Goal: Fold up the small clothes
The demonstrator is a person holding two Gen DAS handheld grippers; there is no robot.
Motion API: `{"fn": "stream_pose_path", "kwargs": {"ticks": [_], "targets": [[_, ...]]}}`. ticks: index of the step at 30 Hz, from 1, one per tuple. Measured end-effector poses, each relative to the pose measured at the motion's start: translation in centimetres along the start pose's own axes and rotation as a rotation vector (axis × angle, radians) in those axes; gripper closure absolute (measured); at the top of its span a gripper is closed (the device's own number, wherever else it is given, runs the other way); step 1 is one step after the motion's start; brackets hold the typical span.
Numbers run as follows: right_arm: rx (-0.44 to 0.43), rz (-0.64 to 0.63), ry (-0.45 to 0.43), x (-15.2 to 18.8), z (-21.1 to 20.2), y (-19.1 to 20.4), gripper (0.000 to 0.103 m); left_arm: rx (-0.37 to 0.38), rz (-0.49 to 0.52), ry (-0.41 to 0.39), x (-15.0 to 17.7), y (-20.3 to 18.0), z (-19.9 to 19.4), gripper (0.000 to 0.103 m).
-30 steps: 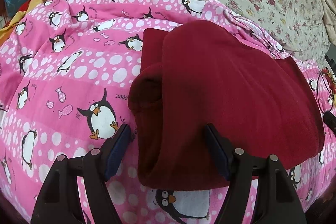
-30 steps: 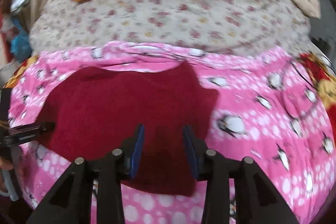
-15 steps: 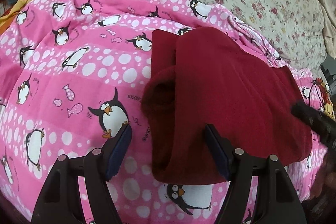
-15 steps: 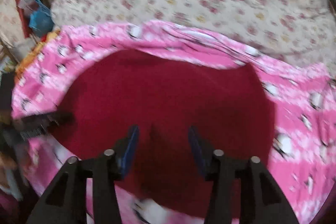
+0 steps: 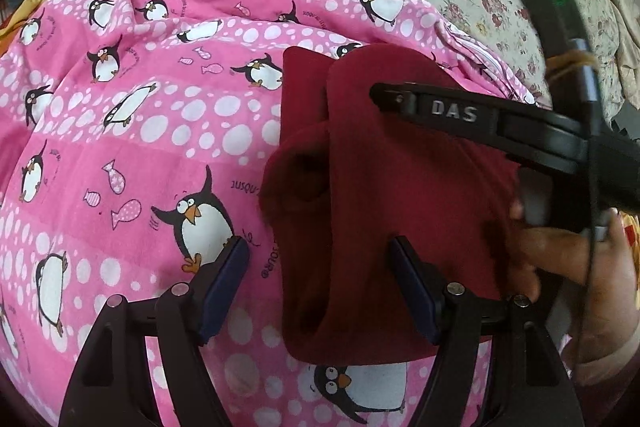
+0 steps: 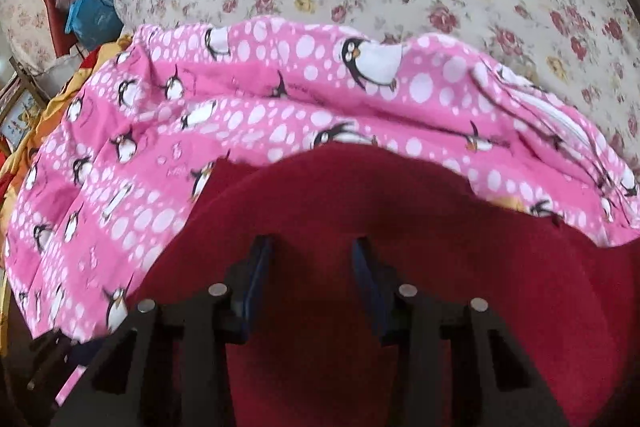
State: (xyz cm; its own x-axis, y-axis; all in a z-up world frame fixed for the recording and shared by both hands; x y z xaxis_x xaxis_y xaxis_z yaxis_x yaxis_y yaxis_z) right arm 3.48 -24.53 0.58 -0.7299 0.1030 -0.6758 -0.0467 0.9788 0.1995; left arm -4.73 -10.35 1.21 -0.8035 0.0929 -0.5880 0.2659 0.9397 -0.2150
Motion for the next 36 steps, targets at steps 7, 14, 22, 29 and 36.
{"fn": "stream_pose_path", "kwargs": {"ticks": [7, 14, 22, 29, 36], "targets": [[-0.008, 0.046, -0.038, 0.4, 1.5, -1.0, 0.058, -0.012, 0.016, -0.01, 0.0, -0.1, 0.2, 0.039], [-0.029, 0.045, -0.054, 1.1, -2.9, -1.6, 0.051, -0.013, 0.022, -0.008, 0.0, -0.1, 0.3, 0.039], [0.115, -0.011, -0.11, 6.3, -11.7, -7.0, 0.046, -0.014, 0.022, -0.015, -0.1, 0.1, 0.2, 0.039], [0.313, 0.183, -0.13, 8.9, -14.7, -17.3, 0.06, -0.026, 0.039, -0.028, 0.0, -0.1, 0.4, 0.037], [0.331, 0.139, -0.107, 8.9, -15.6, -17.1, 0.062, -0.031, 0.044, -0.035, 0.0, 0.0, 0.4, 0.036]]}}
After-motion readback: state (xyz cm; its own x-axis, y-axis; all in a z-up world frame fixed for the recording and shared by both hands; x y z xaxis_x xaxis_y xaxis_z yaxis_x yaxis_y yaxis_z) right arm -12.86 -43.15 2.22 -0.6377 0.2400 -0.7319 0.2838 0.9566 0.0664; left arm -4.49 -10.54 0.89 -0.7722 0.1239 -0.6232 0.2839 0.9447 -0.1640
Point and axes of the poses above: each gripper's, at about its wrist camera, not at the fingertips, and z roughly the way its jaws point, y to its left, x to its underside, the point moved 3 cm from there along z, roughly the way its jaws point, and after that the axes turned 10 degrees about -y, right-handed, at the moved point
